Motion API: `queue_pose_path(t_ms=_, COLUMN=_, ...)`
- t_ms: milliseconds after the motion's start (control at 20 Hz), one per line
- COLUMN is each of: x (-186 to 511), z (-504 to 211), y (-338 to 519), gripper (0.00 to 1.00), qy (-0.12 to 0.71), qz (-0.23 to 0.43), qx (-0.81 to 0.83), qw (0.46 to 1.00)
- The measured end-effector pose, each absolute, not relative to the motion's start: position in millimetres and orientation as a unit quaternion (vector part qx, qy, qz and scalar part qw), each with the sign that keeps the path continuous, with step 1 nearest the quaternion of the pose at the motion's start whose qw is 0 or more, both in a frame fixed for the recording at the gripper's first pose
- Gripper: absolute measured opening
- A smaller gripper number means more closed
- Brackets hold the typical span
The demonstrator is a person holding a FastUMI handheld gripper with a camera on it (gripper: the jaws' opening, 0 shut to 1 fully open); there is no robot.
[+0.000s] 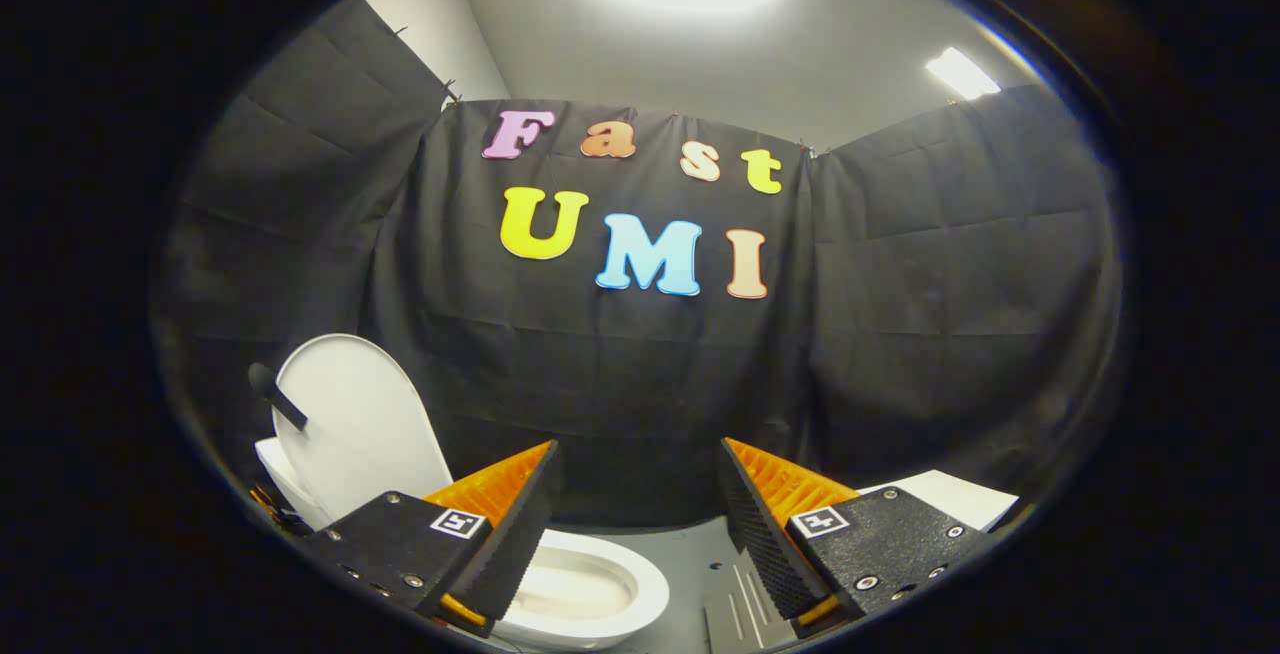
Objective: Open the toilet lid.
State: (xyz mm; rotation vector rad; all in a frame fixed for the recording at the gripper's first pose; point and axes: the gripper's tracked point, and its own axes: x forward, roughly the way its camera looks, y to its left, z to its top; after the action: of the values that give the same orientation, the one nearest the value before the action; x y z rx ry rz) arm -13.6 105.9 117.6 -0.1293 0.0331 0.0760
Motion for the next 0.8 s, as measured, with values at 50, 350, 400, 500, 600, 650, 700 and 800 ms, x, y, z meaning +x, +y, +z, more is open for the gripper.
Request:
queue_pose_path(t_ms=50, x=-16.0, z=111.7, y=96.1, gripper=0.95, qy=0.019, qz=0.03, qx=-0.068, qw=0.997)
queue_pose_path(t_ms=350, x=-40.1, z=79.3, y=48.2, gripper=0.95, qy=0.004, qz=-0.007, qx=-0.015, qw=1.0)
queue_pose_path(t_ms=400, x=-42.4, z=73.0, y=38.8, gripper=0.95, qy=0.005, qz=-0.018, qx=-0.007, qw=1.0)
queue_pose_path(t_ms=500, x=-48.0, z=54.3, y=23.5, gripper=0.95, qy=0.019, qz=-0.035, qx=0.004, qw=0.999)
queue_pose_path(t_ms=600, x=-52.7, z=39.5, y=14.3, gripper=0.95, qy=0.032, qz=-0.044, qx=0.01, qw=0.998)
queue_pose_path(t_ms=650, x=-53.6, z=34.6, y=13.8, gripper=0.95, qy=0.036, qz=-0.044, qx=0.01, qw=0.998)
queue_pose_path(t_ms=700, x=-54.2, z=30.6, y=14.2, gripper=0.95, qy=0.036, qz=-0.041, qx=0.007, qw=0.999)
queue_pose_path(t_ms=800, x=-53.8, z=21.6, y=17.4, gripper=0.95, qy=0.04, qz=-0.036, qx=0.007, qw=0.999)
